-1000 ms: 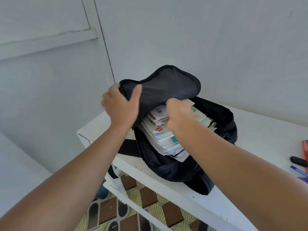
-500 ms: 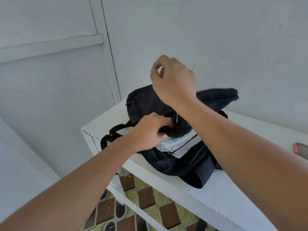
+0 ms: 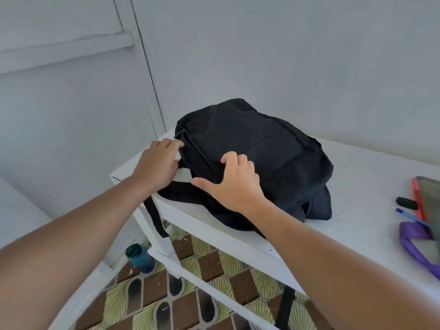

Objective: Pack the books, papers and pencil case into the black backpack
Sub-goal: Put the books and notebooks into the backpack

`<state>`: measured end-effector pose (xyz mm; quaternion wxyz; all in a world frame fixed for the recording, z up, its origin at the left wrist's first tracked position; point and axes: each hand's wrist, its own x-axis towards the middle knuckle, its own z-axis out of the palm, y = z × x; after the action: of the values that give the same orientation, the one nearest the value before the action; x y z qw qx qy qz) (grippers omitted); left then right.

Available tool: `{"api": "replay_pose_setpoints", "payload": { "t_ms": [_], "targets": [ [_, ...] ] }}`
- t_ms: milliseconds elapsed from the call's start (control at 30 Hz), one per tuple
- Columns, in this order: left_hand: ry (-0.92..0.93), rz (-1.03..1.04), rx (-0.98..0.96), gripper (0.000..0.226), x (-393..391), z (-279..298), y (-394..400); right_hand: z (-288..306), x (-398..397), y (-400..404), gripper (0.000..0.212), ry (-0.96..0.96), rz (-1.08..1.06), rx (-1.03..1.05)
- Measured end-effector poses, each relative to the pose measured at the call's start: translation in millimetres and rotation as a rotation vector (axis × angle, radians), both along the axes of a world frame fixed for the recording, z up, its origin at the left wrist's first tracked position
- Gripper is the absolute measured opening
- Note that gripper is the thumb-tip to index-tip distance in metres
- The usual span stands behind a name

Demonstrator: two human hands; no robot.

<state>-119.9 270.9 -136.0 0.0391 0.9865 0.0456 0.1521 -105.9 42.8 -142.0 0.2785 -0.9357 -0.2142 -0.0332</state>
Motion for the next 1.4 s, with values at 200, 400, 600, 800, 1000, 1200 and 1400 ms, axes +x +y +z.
{"api": "replay_pose_setpoints", "payload": {
  "t_ms": [200, 400, 600, 800, 1000, 1200, 1400],
  "targets": [
    [-0.003, 0.022, 0.285, 0.072, 41.9, -1.0, 16.7, -25.2, 0.4, -4.3, 0.107, -0.166, 0.014, -0.227],
    [-0.037, -0.056, 0.489, 0.037, 62.3, -3.9, 1.5, -39.5, 5.2, -4.9, 0.088, -0.191, 0.000, -0.205],
    [0.083, -0.202, 0.552, 0.019, 67.6, 3.2, 0.5, -37.7, 22.7, -20.5, 0.082, -0.199, 0.050, -0.217],
    [0.337, -0.340, 0.502, 0.021, 53.0, 16.1, -50.8, -34.1, 63.4, -81.5, 0.088, -0.259, 0.012, -0.388],
    [0.317, -0.421, 0.304, 0.032, 41.0, 13.8, -136.1, -32.9, 99.6, -129.5, 0.094, -0.266, -0.171, -0.501],
    [0.339, -0.389, 0.372, 0.018, 44.3, 13.6, -170.7, -34.5, 100.0, -149.0, 0.101, -0.159, -0.143, -0.427],
    [0.000, -0.338, 0.029, 0.067, 42.7, 38.6, -197.7, -32.5, 79.5, -181.9, 0.091, -0.076, -0.180, -0.246]
  ]
}}
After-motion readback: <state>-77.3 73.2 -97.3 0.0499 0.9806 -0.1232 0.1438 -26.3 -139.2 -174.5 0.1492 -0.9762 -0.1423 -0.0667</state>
